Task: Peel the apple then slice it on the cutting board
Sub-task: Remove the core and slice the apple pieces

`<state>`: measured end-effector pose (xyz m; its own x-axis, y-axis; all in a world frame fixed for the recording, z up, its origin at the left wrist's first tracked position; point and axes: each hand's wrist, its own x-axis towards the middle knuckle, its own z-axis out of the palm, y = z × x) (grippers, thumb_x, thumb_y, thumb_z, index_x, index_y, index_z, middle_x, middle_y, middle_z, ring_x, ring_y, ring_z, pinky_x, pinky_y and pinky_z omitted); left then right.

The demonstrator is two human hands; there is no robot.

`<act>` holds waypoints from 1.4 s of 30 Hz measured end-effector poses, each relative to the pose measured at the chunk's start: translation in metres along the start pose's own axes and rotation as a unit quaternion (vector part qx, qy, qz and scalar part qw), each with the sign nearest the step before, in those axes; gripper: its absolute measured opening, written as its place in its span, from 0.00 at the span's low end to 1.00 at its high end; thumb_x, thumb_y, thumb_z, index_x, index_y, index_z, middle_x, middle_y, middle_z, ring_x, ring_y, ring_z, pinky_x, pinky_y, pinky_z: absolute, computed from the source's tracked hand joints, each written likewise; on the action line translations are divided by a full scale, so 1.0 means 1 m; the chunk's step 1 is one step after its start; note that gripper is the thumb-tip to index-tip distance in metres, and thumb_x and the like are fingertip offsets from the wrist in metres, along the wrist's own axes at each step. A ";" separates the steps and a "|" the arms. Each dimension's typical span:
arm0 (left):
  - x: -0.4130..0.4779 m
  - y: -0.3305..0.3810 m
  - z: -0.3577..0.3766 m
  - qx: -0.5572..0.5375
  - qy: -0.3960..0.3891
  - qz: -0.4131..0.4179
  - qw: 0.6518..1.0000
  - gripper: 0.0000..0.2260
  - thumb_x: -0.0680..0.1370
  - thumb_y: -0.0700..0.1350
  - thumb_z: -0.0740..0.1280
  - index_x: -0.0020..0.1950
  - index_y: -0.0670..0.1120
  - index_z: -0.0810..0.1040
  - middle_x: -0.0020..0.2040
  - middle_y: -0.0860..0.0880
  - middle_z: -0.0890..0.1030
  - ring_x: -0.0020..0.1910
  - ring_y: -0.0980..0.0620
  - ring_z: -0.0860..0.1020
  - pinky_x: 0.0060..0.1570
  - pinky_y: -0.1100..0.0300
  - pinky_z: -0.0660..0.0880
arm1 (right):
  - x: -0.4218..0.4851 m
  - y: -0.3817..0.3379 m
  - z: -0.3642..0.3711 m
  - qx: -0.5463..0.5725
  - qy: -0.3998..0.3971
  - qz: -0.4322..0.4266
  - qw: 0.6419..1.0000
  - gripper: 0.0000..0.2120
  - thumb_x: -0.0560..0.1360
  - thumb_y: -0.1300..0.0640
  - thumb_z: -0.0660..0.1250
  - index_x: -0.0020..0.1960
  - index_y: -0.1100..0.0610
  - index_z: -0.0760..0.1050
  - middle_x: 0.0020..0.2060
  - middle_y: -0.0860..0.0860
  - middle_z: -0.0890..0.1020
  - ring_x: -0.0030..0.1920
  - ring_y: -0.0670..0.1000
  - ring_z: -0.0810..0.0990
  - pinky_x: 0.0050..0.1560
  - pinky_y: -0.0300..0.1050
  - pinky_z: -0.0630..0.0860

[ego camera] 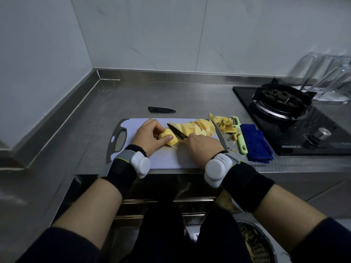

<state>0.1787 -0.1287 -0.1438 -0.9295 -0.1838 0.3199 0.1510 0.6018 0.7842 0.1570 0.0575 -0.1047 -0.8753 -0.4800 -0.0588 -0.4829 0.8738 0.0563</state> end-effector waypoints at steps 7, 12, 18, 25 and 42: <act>0.000 0.001 0.000 0.003 0.006 0.000 1.000 0.13 0.69 0.47 0.78 0.42 0.45 0.74 0.44 0.50 0.75 0.43 0.51 0.76 0.50 0.54 0.78 | -0.011 -0.005 -0.005 -0.001 0.050 0.001 0.999 0.13 0.83 0.54 0.51 0.55 0.61 0.70 0.46 0.57 0.81 0.44 0.60 0.81 0.41 0.51 0.73; -0.001 0.001 0.000 0.005 0.008 0.002 1.000 0.14 0.69 0.47 0.78 0.43 0.44 0.75 0.45 0.49 0.75 0.43 0.50 0.76 0.49 0.54 0.78 | -0.016 -0.007 -0.008 -0.007 0.055 -0.007 0.998 0.17 0.84 0.51 0.48 0.55 0.61 0.70 0.46 0.57 0.81 0.44 0.60 0.81 0.41 0.50 0.72; 0.000 0.001 0.000 0.007 0.007 0.006 1.000 0.14 0.69 0.47 0.78 0.43 0.43 0.75 0.44 0.50 0.75 0.42 0.51 0.76 0.49 0.53 0.78 | -0.014 -0.007 -0.008 -0.011 0.035 -0.001 0.999 0.11 0.82 0.56 0.53 0.55 0.61 0.70 0.46 0.57 0.81 0.43 0.59 0.81 0.42 0.52 0.76; 0.000 0.001 -0.001 0.010 0.003 0.009 1.000 0.14 0.69 0.47 0.78 0.43 0.42 0.75 0.44 0.49 0.75 0.43 0.48 0.77 0.50 0.50 0.78 | -0.010 -0.014 -0.007 -0.039 0.015 -0.006 0.999 0.08 0.79 0.61 0.57 0.56 0.62 0.70 0.48 0.57 0.81 0.46 0.60 0.81 0.39 0.49 0.70; 0.000 0.000 0.000 -0.001 0.008 0.004 1.000 0.14 0.69 0.46 0.78 0.43 0.42 0.75 0.46 0.46 0.76 0.44 0.47 0.78 0.50 0.49 0.78 | -0.008 -0.016 -0.002 -0.049 -0.005 -0.015 0.999 0.09 0.79 0.62 0.57 0.57 0.62 0.70 0.49 0.57 0.81 0.47 0.59 0.81 0.40 0.49 0.72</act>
<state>0.1790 -0.1285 -0.1442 -0.9225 -0.1910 0.3355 0.1597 0.6023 0.7822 0.1712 0.0472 -0.1036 -0.8604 -0.5045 -0.0718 -0.5094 0.8470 0.1523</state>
